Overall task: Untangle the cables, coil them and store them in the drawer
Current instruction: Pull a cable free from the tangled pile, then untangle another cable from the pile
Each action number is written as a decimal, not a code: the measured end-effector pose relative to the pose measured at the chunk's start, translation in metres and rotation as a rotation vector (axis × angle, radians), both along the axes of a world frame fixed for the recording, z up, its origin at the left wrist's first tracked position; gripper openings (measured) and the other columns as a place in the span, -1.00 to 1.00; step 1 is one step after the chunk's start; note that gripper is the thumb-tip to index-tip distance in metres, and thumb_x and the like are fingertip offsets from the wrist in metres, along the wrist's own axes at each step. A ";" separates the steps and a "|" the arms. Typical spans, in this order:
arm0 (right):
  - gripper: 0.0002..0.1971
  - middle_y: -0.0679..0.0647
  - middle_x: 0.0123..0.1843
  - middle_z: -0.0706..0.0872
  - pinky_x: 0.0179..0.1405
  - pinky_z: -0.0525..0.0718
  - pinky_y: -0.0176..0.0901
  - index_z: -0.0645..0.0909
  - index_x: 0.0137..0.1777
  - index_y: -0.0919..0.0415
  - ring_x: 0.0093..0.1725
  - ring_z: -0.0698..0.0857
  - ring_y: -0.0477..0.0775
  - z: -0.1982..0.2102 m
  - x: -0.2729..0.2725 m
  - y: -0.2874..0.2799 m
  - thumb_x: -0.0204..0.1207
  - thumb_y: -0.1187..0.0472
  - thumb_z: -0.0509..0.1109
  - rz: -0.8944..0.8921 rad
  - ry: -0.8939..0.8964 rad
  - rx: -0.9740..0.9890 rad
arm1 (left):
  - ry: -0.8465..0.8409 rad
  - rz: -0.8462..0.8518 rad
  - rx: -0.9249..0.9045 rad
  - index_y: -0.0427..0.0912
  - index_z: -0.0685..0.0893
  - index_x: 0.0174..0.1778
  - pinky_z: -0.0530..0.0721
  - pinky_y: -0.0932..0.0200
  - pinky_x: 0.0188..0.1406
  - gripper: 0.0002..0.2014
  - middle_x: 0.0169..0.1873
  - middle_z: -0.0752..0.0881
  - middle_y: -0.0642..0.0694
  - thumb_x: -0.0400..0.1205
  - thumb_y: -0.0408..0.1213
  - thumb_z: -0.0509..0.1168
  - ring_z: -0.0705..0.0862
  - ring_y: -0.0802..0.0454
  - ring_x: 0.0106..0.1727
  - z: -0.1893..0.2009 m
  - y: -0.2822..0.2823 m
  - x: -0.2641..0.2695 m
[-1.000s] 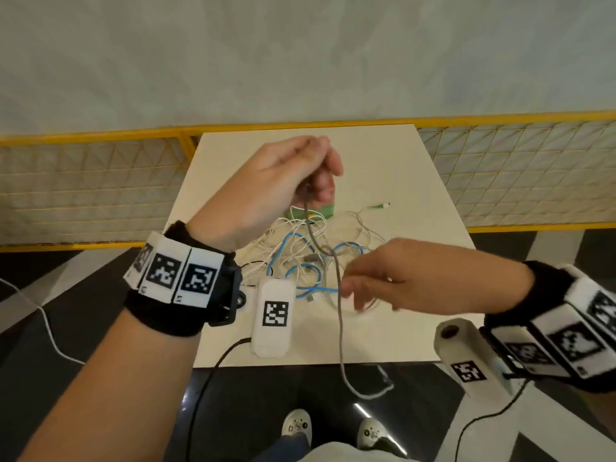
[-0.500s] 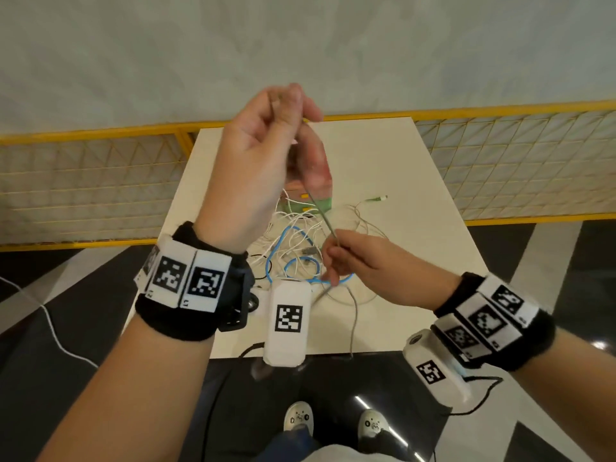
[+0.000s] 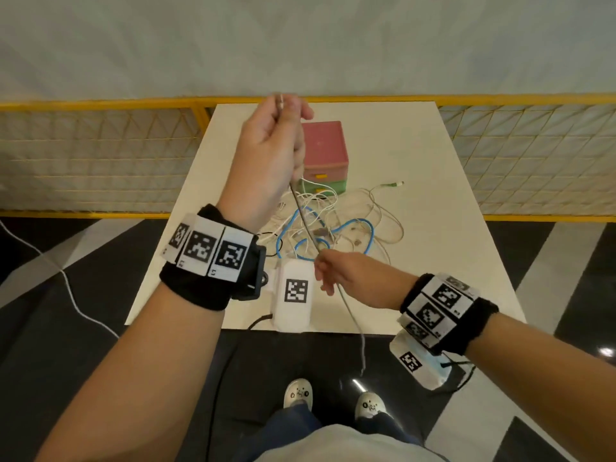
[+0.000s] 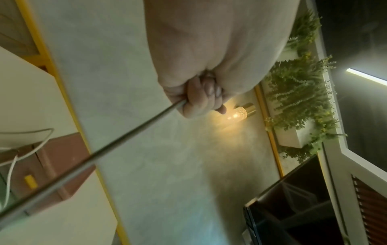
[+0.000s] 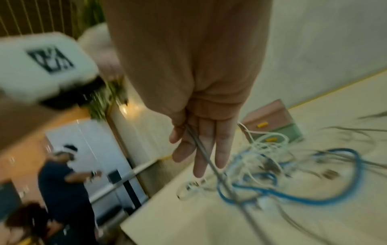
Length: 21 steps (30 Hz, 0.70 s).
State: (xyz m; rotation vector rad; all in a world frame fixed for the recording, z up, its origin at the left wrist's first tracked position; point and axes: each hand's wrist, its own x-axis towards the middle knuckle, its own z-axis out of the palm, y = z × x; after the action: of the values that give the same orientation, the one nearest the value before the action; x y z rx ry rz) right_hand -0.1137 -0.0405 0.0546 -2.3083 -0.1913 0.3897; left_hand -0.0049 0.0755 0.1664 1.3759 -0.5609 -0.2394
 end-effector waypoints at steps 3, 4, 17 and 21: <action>-0.77 0.15 -0.16 0.76 0.20 0.62 0.03 0.47 0.09 0.18 -0.06 0.69 0.09 -0.031 -0.003 0.002 0.62 0.38 0.02 0.040 0.258 -0.075 | -0.020 0.072 -0.013 -0.12 0.51 -0.17 0.15 0.37 -0.68 -0.73 -0.61 0.26 0.14 0.83 -0.30 0.01 0.14 0.23 -0.63 -0.002 0.011 0.011; -0.75 0.16 -0.12 0.77 0.24 0.61 0.02 0.49 0.17 0.16 -0.04 0.70 0.06 -0.036 -0.005 0.006 0.65 0.34 0.02 0.110 0.360 -0.071 | -0.022 0.086 0.005 -0.11 0.54 -0.16 0.13 0.36 -0.67 -0.74 -0.60 0.25 0.13 0.82 -0.29 0.05 0.14 0.21 -0.63 -0.004 0.015 0.013; -0.58 0.14 0.35 0.51 0.34 0.54 0.06 0.54 0.36 0.19 0.31 0.58 0.21 -0.112 0.057 -0.007 0.52 0.44 0.20 -0.055 0.140 -0.456 | 0.196 -0.001 0.481 -0.09 0.55 -0.40 0.23 0.20 -0.53 -0.55 -0.65 0.28 0.16 0.79 -0.01 0.08 0.21 0.14 -0.60 -0.102 0.014 0.013; -0.60 0.18 0.30 0.47 0.21 0.57 0.01 0.52 0.32 0.24 0.23 0.60 0.23 -0.121 0.062 -0.001 0.49 0.50 0.23 -0.119 0.085 -0.471 | 0.239 0.021 0.501 -0.05 0.59 -0.45 0.23 0.18 -0.53 -0.55 -0.60 0.22 0.00 0.76 -0.01 0.14 0.18 0.08 -0.59 -0.119 0.015 0.015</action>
State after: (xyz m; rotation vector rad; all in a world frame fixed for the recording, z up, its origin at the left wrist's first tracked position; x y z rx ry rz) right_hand -0.0520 -0.0418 -0.0660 -2.7396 0.0922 0.5133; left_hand 0.0100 0.0910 0.0477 1.8040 -0.2931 -0.5468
